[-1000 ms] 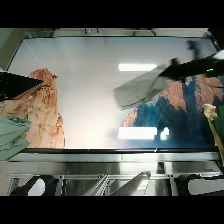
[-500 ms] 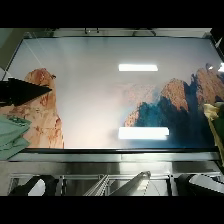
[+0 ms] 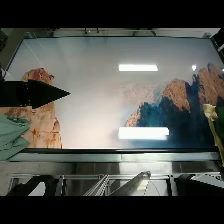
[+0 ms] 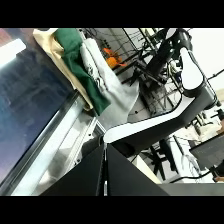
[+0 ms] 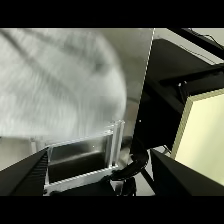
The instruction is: Fold the shirts.
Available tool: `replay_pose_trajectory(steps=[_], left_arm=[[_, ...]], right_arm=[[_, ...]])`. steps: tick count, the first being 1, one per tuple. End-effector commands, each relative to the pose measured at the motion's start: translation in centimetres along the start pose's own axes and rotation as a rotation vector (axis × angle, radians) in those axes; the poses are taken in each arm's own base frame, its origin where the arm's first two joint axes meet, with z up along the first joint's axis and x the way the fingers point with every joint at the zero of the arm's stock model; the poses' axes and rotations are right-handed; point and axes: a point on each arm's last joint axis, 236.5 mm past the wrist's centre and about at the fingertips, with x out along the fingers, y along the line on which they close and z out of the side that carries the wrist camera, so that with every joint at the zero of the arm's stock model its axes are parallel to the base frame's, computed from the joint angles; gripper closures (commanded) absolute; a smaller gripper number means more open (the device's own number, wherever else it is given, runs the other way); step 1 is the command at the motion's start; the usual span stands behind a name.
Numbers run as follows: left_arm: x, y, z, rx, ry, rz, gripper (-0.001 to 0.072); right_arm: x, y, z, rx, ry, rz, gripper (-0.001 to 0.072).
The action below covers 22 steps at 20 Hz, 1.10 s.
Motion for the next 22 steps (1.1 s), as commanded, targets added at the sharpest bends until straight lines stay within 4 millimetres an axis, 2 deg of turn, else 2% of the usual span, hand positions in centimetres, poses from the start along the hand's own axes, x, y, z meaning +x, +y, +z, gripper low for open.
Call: replay_pose_trajectory(steps=[1, 2, 3, 4, 6, 7, 9, 10, 11, 12, 13, 14, 16, 20, 22], left_arm=[[0.2, 0.4, 0.9, 0.003, -0.036, 0.020, 0.0698], [0.2, 0.6, 1.1, 0.002, -0.045, 0.026, 0.0698], [0.2, 0.7, 1.3, 0.003, -0.052, 0.030, 0.0697], [0.2, 0.8, 1.5, 0.003, -0.060, 0.035, 0.0697], [0.1, 1.1, 2.1, 0.006, -0.087, 0.050, 0.0697], [0.1, 0.9, 2.5, 0.016, -0.091, 0.055, 0.0698], [-0.1, 0.1, 3.3, 0.050, -0.080, 0.049, 0.0698], [-0.3, -0.3, 3.8, 0.071, -0.072, 0.046, 0.0699], [-0.6, -0.4, 4.2, 0.095, -0.061, 0.066, 0.0698], [-1.0, 0.1, 4.5, 0.106, -0.049, 0.114, 0.0698], [-1.5, 1.1, 4.5, 0.108, -0.039, 0.186, 0.0699], [-1.8, 1.9, 4.1, 0.098, -0.021, 0.245, 0.0698], [-2.5, 3.4, 2.1, 0.054, 0.017, 0.345, 0.0697], [-2.1, 5.3, -4.6, -0.053, 0.055, 0.397, 0.0697], [-1.8, 6.8, -8.1, -0.107, 0.069, 0.419, 0.0697]], right_arm=[[0.9, 0.5, 0.2, -0.055, 0.023, -0.039, 0.0008], [0.6, 1.3, 0.1, -0.077, 0.012, -0.038, 0.0009], [-0.1, 3.1, 0.1, -0.113, -0.004, -0.011, 0.0018], [-1.1, 5.8, 0.0, -0.161, -0.021, 0.042, 0.0064], [-4.0, 12.6, -1.6, -0.297, -0.050, 0.203, 0.0547], [-6.2, 16.9, -3.0, -0.384, -0.080, 0.313, 0.0699], [-11.6, 24.9, -7.2, -0.561, -0.149, 0.560, 0.0695], [-14.6, 28.3, -10.1, -0.667, -0.174, 0.689, 0.0696], [-17.6, 31.1, -13.8, -0.785, -0.196, 0.822, 0.0696], [-20.1, 32.9, -17.4, -0.894, -0.225, 0.928, 0.0697], [-21.5, 33.8, -20.2, -0.978, -0.257, 0.972, 0.0697], [-22.0, 34.1, -22.6, -1.063, -0.301, 0.965, 0.0697], [-21.3, 33.4, -26.9, -1.223, -0.359, 0.891, 0.0697], [-17.9, 30.2, -36.4, -1.490, -0.375, 0.837, 0.0697], [-15.0, 28.8, -39.6, -1.585, -0.419, 0.820, 0.0697]])
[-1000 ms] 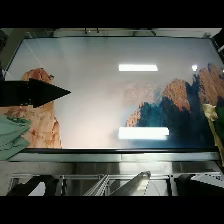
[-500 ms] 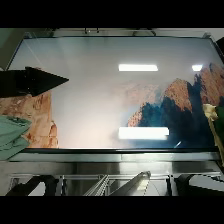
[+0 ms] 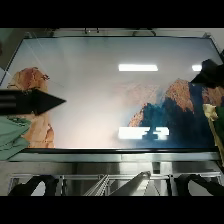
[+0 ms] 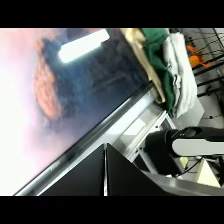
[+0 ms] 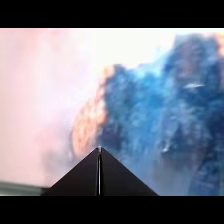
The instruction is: Fold the shirts.
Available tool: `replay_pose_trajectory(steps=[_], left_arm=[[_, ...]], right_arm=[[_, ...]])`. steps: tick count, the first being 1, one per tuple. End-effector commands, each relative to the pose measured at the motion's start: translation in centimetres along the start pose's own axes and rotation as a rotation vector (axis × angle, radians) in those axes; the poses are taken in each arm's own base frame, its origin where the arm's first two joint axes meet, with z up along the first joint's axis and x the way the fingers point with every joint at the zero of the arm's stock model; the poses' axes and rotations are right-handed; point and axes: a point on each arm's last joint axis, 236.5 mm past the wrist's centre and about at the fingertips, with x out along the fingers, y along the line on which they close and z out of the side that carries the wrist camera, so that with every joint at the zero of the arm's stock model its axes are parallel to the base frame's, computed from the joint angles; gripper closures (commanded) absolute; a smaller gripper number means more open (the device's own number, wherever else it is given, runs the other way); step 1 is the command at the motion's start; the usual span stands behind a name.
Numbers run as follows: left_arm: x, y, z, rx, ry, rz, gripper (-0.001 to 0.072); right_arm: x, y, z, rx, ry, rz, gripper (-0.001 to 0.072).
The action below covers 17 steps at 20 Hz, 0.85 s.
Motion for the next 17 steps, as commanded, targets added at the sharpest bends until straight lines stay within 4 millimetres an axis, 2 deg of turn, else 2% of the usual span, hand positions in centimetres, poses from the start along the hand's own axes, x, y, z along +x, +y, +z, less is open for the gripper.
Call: replay_pose_trajectory(steps=[1, 3, 5, 9, 17], left_arm=[[1.4, 3.0, -5.7, -0.086, 0.040, 0.080, 0.0697], [2.0, 3.7, -7.9, -0.110, 0.043, 0.092, 0.0696], [2.2, 3.9, -8.8, -0.123, 0.029, 0.100, 0.0680], [2.2, 3.5, -9.2, -0.129, 0.024, 0.094, 0.0681], [2.2, 3.4, -9.3, -0.131, 0.025, 0.086, 0.0681]], right_arm=[[2.9, 5.0, -5.8, -0.219, -0.002, 0.016, 0.0697], [4.6, 6.0, -8.4, -0.257, -0.021, 0.039, 0.0697], [5.3, 6.2, -9.2, -0.266, -0.018, 0.047, 0.0696], [5.4, 6.3, -10.0, -0.258, 0.014, 0.056, 0.0696], [5.4, 6.3, -9.9, -0.258, 0.012, 0.056, 0.0696]])
